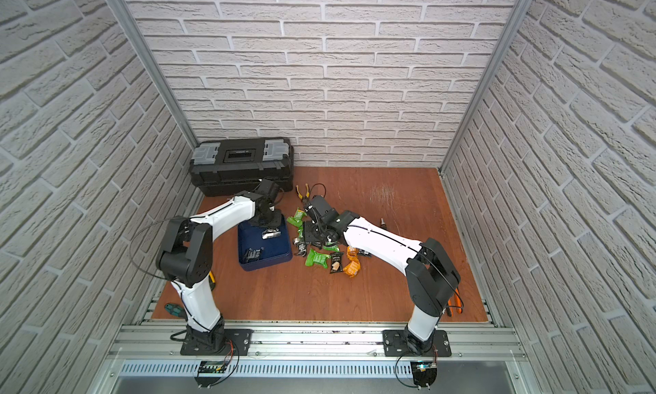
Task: Take the cookies out of the storage box
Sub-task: Pick up the cookie from the storage box, then adjust the storage box at the center of the board, then place the cookie at the center of the board.
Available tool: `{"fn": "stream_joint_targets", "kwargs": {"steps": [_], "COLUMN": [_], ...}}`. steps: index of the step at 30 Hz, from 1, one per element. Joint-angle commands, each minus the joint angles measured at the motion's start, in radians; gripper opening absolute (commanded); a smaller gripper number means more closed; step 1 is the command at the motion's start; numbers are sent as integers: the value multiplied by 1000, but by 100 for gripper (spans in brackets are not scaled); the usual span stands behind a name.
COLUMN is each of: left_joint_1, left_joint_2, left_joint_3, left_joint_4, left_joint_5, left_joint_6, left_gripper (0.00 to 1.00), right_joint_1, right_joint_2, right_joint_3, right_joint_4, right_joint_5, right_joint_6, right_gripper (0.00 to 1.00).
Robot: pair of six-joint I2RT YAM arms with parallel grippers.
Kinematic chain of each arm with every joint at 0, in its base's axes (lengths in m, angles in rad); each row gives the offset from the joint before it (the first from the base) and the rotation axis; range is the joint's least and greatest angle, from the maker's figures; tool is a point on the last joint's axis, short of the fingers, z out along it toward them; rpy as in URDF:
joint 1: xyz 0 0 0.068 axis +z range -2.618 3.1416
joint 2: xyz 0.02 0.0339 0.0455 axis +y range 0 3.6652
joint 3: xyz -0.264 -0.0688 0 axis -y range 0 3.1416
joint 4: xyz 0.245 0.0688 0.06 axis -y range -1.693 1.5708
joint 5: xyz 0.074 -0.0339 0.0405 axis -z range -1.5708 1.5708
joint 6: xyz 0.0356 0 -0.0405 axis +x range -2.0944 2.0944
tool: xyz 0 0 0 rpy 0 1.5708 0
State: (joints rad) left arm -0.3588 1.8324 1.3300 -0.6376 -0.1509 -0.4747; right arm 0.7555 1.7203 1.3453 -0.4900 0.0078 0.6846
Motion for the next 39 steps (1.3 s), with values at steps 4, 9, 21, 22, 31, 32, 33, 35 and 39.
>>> {"fn": "stream_joint_targets", "kwargs": {"steps": [4,9,21,22,31,32,33,35,39], "left_joint_1": [-38,-113,-170,-169,-159,-159,-160,-160,-160], "left_joint_2": [-152,-121,129,140,174,177,179,175,151], "left_joint_3": [-26,55,209,210,183,180,177,175,192], "left_joint_4": [-27,-47,-81,-83,-93,-90,-85,-78,-75], "left_joint_5": [-9,3,-16,-24,-40,-35,-29,-23,-28], "left_joint_6": [-65,-70,-53,-51,-76,-77,-79,-82,-79], "left_gripper": [26,27,27,27,32,35,38,43,58], "right_joint_1": [4,-8,-30,-30,-34,-34,-35,-34,-34], "right_joint_2": [-46,-69,-165,-168,-157,-156,-153,-153,-160], "right_joint_3": [-22,-57,-145,-150,-147,-145,-143,-140,-143], "right_joint_4": [10,24,16,16,25,27,26,23,19], "right_joint_5": [30,43,87,88,77,75,74,73,78], "right_joint_6": [10,30,53,53,52,50,50,49,47], "right_gripper": [53,53,53,53,53,53,53,53,53]}}
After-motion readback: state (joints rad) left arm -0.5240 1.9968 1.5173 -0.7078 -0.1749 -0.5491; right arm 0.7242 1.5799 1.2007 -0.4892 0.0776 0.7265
